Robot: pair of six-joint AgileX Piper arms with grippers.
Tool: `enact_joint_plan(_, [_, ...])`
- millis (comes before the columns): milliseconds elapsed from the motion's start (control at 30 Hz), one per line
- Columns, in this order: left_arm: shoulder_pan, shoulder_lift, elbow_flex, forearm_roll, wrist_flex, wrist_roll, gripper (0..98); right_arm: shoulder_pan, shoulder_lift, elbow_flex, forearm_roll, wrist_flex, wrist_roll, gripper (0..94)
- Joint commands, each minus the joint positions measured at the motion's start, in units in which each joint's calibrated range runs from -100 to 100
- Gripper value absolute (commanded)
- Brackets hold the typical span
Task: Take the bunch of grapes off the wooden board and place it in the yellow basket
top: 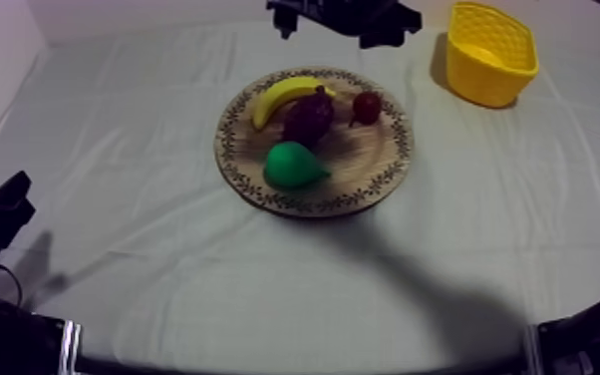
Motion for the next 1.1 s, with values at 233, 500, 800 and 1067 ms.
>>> enact_joint_plan(233, [0.0,0.0,0.0,0.00,0.0,0.0,0.1,0.5,5.3,1.2,0.5,-2.9,-0.5,69.9])
enact_joint_plan(500, [0.0,0.0,0.0,0.00,0.0,0.0,0.1,0.5,11.1,0.3,0.5,-4.8,-0.7,69.5])
enact_joint_plan(800, [0.0,0.0,0.0,0.00,0.0,0.0,0.1,0.3,18.3,-1.2,0.2,-6.7,-1.1,69.6])
enact_joint_plan(1067, [0.0,0.0,0.0,0.00,0.0,0.0,0.1,0.4,22.7,-2.6,0.1,-8.4,-1.9,70.0])
